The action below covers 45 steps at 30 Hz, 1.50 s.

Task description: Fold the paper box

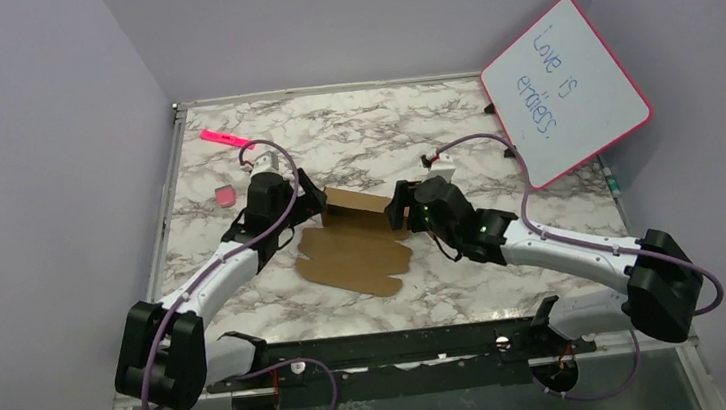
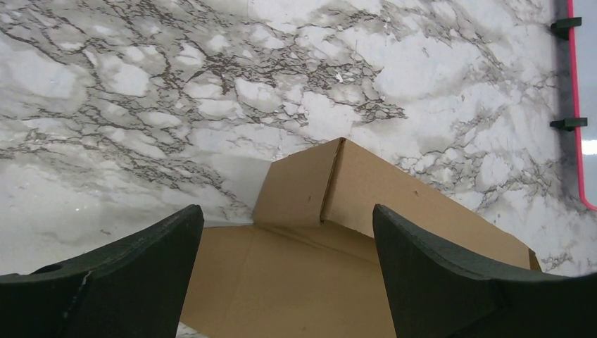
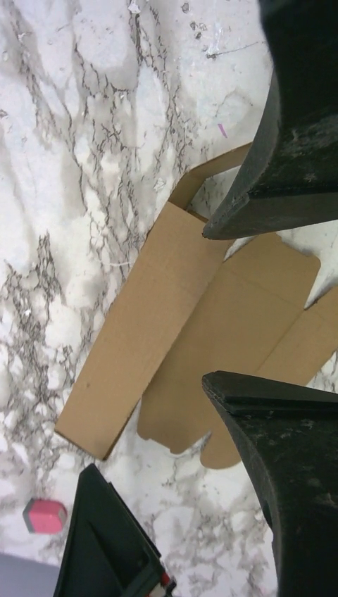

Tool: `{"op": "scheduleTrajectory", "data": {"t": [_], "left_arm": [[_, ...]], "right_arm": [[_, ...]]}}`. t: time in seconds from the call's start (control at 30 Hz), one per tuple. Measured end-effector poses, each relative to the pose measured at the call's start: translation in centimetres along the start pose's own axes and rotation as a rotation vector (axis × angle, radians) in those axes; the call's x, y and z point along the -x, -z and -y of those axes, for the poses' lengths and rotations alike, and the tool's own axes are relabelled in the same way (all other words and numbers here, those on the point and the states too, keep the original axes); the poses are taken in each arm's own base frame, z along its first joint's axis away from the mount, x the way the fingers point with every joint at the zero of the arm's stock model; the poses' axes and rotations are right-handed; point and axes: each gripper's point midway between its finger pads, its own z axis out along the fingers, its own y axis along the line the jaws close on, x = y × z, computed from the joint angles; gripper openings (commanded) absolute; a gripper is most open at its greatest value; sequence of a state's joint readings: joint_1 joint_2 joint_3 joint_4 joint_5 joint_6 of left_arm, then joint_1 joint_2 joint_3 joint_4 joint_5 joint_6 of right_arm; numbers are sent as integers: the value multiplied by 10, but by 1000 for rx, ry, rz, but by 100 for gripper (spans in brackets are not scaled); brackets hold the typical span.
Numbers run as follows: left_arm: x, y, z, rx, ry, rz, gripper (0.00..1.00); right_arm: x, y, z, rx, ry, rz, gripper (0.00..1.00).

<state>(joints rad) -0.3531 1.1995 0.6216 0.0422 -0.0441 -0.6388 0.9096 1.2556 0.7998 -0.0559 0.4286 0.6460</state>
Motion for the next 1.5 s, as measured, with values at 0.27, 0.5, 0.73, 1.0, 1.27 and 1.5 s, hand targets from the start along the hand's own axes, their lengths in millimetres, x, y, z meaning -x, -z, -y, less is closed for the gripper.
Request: {"op": "scheduleTrajectory", "data": {"t": [0.27, 0.5, 0.73, 1.0, 1.27, 1.5], "left_arm": [[1, -13, 13, -44, -19, -41, 87], [-4, -24, 19, -72, -32, -76, 80], [-14, -28, 23, -106, -32, -115, 71], [-17, -27, 31, -158, -29, -126, 64], [-25, -20, 23, -153, -21, -131, 60], [-34, -8, 20, -172, -2, -138, 59]], "right_arm": [[-11, -17, 19, -66, -14, -34, 66], [-8, -19, 19, -69, -52, -25, 63], [-22, -26, 25, -79, -82, -51, 60], [-36, -36, 24, -38, -159, -67, 57], [-30, -43, 15, 28, -213, -58, 53], [-29, -53, 1, 120, -223, -63, 53]]}}
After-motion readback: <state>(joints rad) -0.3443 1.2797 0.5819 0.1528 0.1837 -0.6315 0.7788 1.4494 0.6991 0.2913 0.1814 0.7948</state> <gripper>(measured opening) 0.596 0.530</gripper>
